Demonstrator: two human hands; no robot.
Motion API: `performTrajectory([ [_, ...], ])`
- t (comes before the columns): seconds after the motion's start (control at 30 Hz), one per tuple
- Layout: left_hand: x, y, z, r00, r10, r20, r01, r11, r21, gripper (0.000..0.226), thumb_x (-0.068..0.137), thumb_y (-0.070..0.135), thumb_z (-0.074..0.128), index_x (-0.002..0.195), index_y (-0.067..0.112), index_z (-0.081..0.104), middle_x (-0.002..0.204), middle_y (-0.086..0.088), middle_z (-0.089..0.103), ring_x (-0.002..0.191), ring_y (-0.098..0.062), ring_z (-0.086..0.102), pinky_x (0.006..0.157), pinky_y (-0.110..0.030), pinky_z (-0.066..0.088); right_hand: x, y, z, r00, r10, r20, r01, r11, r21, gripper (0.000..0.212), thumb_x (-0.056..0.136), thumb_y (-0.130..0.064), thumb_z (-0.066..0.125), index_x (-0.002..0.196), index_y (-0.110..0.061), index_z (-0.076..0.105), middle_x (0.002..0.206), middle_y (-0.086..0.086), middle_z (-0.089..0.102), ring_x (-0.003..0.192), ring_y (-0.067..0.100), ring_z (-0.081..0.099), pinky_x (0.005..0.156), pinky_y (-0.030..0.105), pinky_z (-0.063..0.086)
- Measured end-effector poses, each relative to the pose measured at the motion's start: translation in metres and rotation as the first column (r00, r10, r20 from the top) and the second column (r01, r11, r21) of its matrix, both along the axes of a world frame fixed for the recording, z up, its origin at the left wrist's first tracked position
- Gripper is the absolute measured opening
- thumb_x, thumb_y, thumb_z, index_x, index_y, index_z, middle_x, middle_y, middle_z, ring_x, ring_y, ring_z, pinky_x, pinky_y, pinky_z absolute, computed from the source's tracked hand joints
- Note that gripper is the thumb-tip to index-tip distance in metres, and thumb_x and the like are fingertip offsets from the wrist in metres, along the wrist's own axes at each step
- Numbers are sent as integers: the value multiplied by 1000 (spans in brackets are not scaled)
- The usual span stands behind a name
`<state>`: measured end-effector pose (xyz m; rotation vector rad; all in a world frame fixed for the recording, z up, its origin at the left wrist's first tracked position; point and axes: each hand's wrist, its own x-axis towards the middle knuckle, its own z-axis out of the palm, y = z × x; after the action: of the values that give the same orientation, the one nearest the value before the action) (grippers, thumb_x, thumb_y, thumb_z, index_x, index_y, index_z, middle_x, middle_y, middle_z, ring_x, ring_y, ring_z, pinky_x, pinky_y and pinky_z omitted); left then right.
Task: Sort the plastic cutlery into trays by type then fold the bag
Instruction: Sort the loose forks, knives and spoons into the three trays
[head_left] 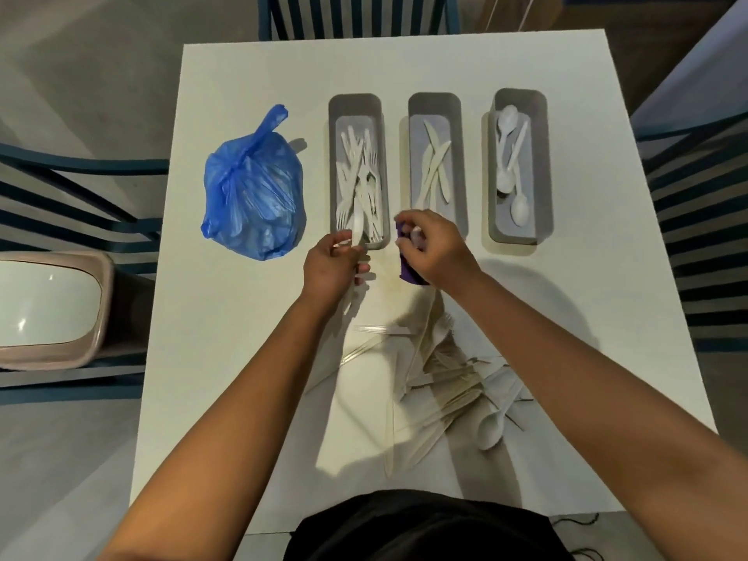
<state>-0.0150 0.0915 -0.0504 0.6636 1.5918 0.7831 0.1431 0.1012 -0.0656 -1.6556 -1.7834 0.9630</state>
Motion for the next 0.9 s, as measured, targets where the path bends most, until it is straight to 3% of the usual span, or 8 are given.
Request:
performTrajectory([
  [0.13, 21, 4, 2, 998, -62, 26, 61, 998, 26, 52, 87, -16, 41, 131, 12, 45, 90, -5, 57, 69, -14, 57, 47, -12, 49, 42, -28, -15, 988, -6, 152, 16, 998, -65, 28, 87, -9, 58, 114, -5, 63, 112, 12, 64, 97, 24, 60, 75, 22, 45],
  [0.2, 33, 5, 3, 994, -109, 26, 108, 992, 62, 52, 85, -18, 42, 128, 12, 52, 92, -5, 56, 79, -18, 57, 52, -13, 50, 65, -40, -22, 959, 16, 282, 20, 992, -125, 28, 90, -15, 54, 116, -10, 63, 118, 9, 63, 106, 25, 57, 82, 26, 44],
  [0.33, 60, 12, 1, 979, -199, -39, 201, 976, 83, 38, 83, -13, 53, 117, 2, 63, 105, -8, 61, 90, -19, 58, 67, -19, 54, 109, -65, -37, 873, -21, 488, 63, 996, -70, 33, 93, -27, 52, 124, -17, 61, 138, 6, 51, 128, 26, 44, 105, 36, 35],
  [0.43, 76, 22, 1, 942, -295, -160, 308, 949, 65, 40, 83, -8, 54, 119, 8, 63, 122, -8, 61, 107, -22, 60, 92, -35, 53, 130, -77, -49, 819, 16, 573, 77, 987, -139, 45, 95, -35, 47, 138, -21, 47, 152, 5, 33, 141, 26, 28, 113, 41, 23],
  [0.5, 86, 28, 2, 915, -346, -206, 363, 930, 50, 41, 85, -6, 55, 124, 7, 60, 132, -10, 56, 117, -24, 56, 98, -39, 50, 139, -81, -54, 798, 88, 597, 59, 973, -223, 52, 95, -40, 45, 144, -27, 35, 158, 2, 19, 146, 23, 15, 117, 45, 13],
  [0.63, 99, 41, 2, 880, -392, -270, 412, 911, 20, 43, 87, -8, 49, 128, 4, 56, 134, -11, 54, 119, -25, 56, 99, -39, 49, 142, -81, -57, 818, 96, 568, 57, 968, -246, 55, 95, -41, 46, 146, -30, 29, 159, 0, 13, 147, 21, 9, 117, 48, 7],
  [0.8, 113, 66, 10, 887, -354, -296, 377, 926, 25, 38, 88, -12, 42, 116, 4, 62, 124, -14, 60, 106, -27, 64, 89, -43, 55, 142, -83, -60, 834, 78, 547, 63, 970, -233, 55, 94, -40, 47, 146, -31, 30, 159, -1, 13, 147, 20, 9, 117, 46, 5],
  [0.9, 119, 76, 19, 856, -388, -342, 437, 896, 77, 39, 88, 0, 54, 125, 11, 58, 123, -11, 60, 87, -23, 67, 76, -28, 56, 144, -82, -62, 823, 93, 561, 47, 972, -230, 56, 93, -45, 43, 146, -30, 30, 159, 0, 13, 147, 21, 10, 117, 47, 7],
])
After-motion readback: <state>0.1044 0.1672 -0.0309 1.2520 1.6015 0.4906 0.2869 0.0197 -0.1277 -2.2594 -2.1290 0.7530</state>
